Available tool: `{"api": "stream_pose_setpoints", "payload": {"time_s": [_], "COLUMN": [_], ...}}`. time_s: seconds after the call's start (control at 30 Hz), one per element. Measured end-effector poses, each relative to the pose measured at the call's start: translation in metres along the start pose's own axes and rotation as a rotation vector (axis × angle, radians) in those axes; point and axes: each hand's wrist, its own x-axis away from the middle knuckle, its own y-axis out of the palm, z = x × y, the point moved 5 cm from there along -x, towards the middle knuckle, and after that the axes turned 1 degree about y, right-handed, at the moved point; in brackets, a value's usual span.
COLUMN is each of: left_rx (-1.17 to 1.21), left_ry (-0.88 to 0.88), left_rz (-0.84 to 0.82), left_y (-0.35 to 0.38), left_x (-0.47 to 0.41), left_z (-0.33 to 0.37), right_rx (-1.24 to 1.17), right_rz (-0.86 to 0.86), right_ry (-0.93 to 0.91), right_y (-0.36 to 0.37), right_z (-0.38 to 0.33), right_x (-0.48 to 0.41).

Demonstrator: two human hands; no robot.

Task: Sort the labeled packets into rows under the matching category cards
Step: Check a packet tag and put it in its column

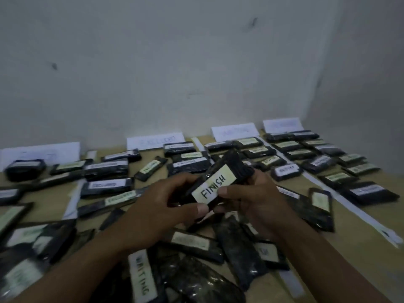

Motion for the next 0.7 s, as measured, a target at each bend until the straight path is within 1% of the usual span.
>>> {"api": "stream_pose_setpoints", "payload": {"time_s": [0.13,0.23,0.33,0.43,0.5,0.57,0.63,0.7], "left_rx": [0.086,0.196,0.312,0.363,0.330,0.265,0.190,0.102], "left_ry": [-0.077,-0.108,-0.073,-0.058,-0.042,-0.032,-0.049,-0.105], "left_rz": [0.347,0.501,0.681,0.862,0.964,1.048,1.157,1.261], "left_y": [-0.041,-0.062,-0.085,-0.110,-0.131,-0.155,-0.185,-0.219], "left_x": [0.027,0.047,0.069,0.094,0.116,0.137,0.161,0.181], "left_z": [-0.014,-0.019,-0.021,-0.022,-0.022,-0.022,-0.024,-0.031], "right_rx": [-0.067,-0.072,-0.057,0.014,0.162,0.393,0.659,0.940], "right_rz": [-0.117,-0.155,-0.174,-0.191,-0.221,-0.271,-0.380,-0.517], "right_ry": [0.011,0.017,-0.002,-0.057,-0.114,-0.188,-0.275,-0.349], "right_y": [0.041,0.061,0.082,0.107,0.127,0.146,0.169,0.190], "right_z": [0.004,0.010,0.010,0.011,0.015,0.022,0.030,0.037], "right_x": [-0.017,-0.028,-0.041,-0.053,-0.058,-0.059,-0.057,-0.050]}}
